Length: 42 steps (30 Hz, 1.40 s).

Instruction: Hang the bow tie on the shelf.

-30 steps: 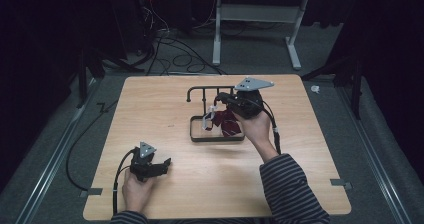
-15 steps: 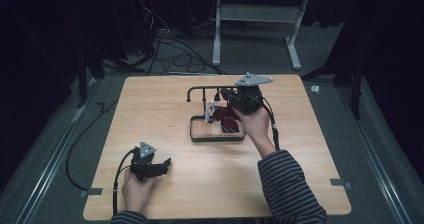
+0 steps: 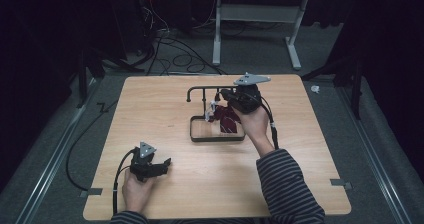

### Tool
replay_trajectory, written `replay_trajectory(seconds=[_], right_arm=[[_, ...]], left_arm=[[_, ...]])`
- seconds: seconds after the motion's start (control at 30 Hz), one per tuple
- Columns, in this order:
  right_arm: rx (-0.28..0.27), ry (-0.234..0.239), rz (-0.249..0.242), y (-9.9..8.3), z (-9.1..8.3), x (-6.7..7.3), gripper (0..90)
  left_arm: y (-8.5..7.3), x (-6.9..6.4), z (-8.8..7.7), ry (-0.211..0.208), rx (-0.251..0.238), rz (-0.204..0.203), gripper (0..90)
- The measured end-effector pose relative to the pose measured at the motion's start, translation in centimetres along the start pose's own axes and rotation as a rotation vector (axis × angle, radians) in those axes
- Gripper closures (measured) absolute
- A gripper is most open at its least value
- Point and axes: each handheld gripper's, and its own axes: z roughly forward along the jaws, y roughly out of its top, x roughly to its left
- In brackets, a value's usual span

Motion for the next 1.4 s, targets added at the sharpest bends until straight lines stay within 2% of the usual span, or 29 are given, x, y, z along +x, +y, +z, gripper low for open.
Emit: replay_trajectory(seconds=[0.27,0.53,0.7,0.9,1.23,1.4], right_arm=[[0.013,0.003,0.012,-0.1,-0.1,-0.2,85.7],[-0.015,0.018,0.031,0.0,-0.9,-0.4,84.4],[-0.028,0.002,0.006,-0.1,-1.7,-0.2,80.0],[-0.024,-0.022,-0.016,-1.1,-3.2,-0.2,79.6],[-0.052,-0.033,0.014,-1.9,-5.9,-1.5,78.7],[-0.062,-0.025,0.036,-2.4,-6.4,-1.9,73.5]], left_arm=[[0.0,0.0,0.0,0.0,0.0,0.0,20.8],[0.0,0.0,0.0,0.0,-0.002,-0.001,20.9],[0.0,0.0,0.0,0.0,-0.004,-0.003,21.0],[0.0,0.0,0.0,0.0,-0.004,-0.004,21.2],[0.0,0.0,0.0,0.001,-0.004,-0.003,21.1],[0.0,0.0,0.0,0.001,-0.004,-0.003,21.1]])
